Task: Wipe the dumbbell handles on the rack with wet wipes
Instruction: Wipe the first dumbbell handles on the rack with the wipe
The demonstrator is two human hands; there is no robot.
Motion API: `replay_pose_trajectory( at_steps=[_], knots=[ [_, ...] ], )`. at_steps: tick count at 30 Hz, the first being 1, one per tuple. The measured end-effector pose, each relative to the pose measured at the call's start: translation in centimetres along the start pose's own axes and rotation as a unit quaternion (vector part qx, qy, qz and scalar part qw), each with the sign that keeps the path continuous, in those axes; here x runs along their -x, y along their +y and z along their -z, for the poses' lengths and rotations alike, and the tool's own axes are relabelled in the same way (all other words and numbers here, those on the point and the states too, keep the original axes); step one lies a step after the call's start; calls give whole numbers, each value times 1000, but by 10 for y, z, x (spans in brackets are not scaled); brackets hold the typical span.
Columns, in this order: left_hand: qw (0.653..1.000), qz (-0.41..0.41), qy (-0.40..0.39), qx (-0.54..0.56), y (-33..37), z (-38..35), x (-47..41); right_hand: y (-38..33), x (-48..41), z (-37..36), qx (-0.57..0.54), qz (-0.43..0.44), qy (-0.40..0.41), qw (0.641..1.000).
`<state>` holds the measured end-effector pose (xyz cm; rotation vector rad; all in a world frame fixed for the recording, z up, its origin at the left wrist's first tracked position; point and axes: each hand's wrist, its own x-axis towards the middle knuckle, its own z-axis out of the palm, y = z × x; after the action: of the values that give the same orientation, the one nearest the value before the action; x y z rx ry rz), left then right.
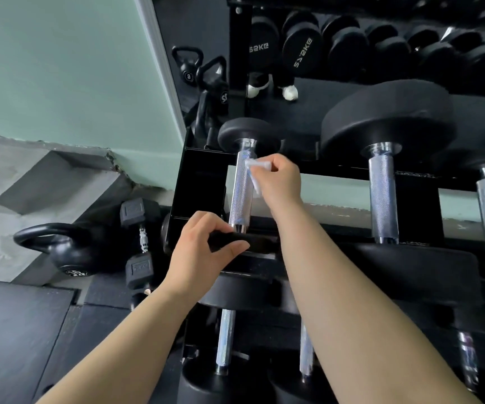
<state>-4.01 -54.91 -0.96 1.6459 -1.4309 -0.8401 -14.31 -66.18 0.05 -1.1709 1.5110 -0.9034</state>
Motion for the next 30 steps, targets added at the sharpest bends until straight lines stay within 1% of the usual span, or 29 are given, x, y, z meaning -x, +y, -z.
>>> replay_pose_trajectory(
  at_steps=[3,5,9,11,13,15,17,19,23,25,27,29,30],
  knots=[
    [1000,-8,5,11,-2,0,0,5,8,1,62,17,-11,998],
    [1000,4,8,23,-3,1,-2,7,13,1,92,30,-12,995],
    [996,58,-10,62,-5,10,-4,-12,-8,-2,133,89,54,986],
    [995,61,-15,80,-6,11,-3,-17,-18,-8,193,119,62,972],
    [994,55,-7,92,-6,11,-2,-13,-19,-12,215,128,74,965],
    [994,48,-5,97,-6,10,-2,-5,-11,-12,212,127,64,967],
    [994,43,-8,99,-9,10,-4,0,-4,-7,228,133,21,964],
    [994,39,-9,101,-11,10,-5,-3,-8,-3,270,149,-4,951],
    [993,38,1,113,-12,9,-3,-13,-25,-6,349,178,36,919],
    [993,42,-4,113,-12,10,-3,-13,-22,-9,371,183,45,909],
    [993,42,-12,108,-12,12,-4,-11,-14,-8,386,203,8,900],
    [993,43,-16,108,-12,12,-4,-5,-3,-1,407,233,-64,881],
    [993,41,-15,110,-13,11,-4,-2,2,4,404,238,-91,879]
  ],
)
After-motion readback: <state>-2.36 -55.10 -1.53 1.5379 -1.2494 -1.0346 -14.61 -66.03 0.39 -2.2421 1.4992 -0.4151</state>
